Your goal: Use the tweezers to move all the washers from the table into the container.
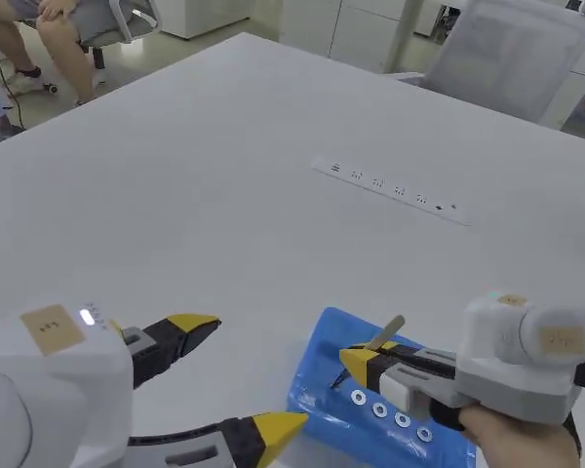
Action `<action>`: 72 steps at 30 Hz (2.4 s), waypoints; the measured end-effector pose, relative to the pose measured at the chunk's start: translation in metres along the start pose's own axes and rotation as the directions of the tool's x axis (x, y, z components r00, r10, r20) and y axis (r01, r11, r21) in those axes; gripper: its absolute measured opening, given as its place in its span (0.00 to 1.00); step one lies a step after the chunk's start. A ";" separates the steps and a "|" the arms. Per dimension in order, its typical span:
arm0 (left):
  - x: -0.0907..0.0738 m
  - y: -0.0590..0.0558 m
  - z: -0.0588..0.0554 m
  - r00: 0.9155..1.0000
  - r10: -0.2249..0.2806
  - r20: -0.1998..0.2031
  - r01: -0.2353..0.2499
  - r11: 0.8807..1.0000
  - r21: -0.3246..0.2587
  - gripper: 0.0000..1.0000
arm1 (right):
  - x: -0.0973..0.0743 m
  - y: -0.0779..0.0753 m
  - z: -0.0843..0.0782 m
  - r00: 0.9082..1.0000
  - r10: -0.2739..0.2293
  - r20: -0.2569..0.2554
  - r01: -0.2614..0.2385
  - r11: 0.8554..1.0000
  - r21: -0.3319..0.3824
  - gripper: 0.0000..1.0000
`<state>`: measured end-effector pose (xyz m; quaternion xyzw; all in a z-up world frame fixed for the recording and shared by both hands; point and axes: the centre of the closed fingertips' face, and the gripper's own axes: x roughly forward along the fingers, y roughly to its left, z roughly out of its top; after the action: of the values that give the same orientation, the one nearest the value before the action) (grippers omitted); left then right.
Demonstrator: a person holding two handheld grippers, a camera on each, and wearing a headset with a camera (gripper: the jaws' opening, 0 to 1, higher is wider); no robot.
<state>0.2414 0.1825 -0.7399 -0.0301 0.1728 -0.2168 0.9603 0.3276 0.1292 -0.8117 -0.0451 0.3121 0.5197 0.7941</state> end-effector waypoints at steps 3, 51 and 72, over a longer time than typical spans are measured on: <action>0.000 -0.001 0.000 1.000 -0.006 -0.003 0.006 1.000 -0.001 0.61 | 0.000 0.000 -0.001 1.000 0.000 -0.005 0.000 1.000 -0.001 0.03; -0.002 -0.082 -0.016 0.866 -0.469 -0.173 0.493 0.859 0.140 0.11 | -0.077 0.097 -0.070 0.961 0.166 -0.220 -0.245 0.880 -0.406 0.03; 0.001 -0.142 -0.020 0.703 -0.569 -0.426 0.706 0.629 0.325 0.00 | -0.078 0.103 -0.093 0.929 0.115 -0.353 -0.304 0.782 -0.545 0.03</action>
<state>0.1784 0.0542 -0.7400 0.1728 0.2285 -0.5824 0.7608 0.1774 0.0769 -0.8180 -0.3325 0.2548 0.6636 0.6198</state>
